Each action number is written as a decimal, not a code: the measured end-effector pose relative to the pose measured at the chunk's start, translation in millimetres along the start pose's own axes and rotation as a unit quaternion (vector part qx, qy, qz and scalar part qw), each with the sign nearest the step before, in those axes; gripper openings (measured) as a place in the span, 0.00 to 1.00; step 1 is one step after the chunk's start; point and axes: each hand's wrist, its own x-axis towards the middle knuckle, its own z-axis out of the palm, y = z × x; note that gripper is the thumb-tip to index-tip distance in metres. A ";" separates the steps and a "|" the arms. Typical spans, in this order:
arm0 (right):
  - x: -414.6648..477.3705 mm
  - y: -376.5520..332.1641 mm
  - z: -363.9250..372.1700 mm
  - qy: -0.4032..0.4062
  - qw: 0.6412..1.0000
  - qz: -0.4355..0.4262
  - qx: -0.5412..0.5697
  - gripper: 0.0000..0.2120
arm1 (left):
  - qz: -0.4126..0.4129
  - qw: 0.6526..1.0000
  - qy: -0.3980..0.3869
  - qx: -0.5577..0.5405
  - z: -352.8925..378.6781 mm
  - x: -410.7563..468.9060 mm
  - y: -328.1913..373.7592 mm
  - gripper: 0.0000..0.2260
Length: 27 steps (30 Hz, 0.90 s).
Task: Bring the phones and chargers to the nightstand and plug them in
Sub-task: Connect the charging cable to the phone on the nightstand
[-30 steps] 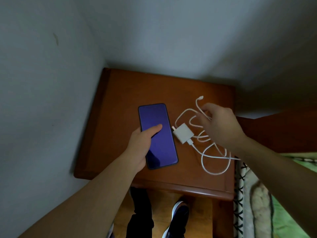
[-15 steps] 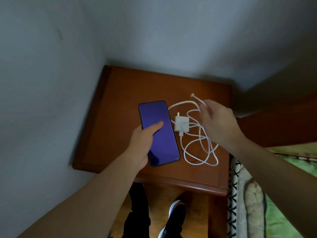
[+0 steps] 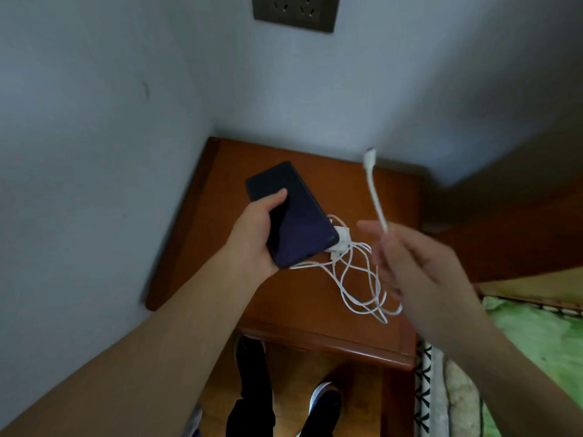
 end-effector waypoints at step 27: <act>-8.7 14.8 45.6 -0.045 0.994 0.076 0.057 0.17 | 0.019 0.997 0.063 -0.049 8.2 11.7 -1.9 0.06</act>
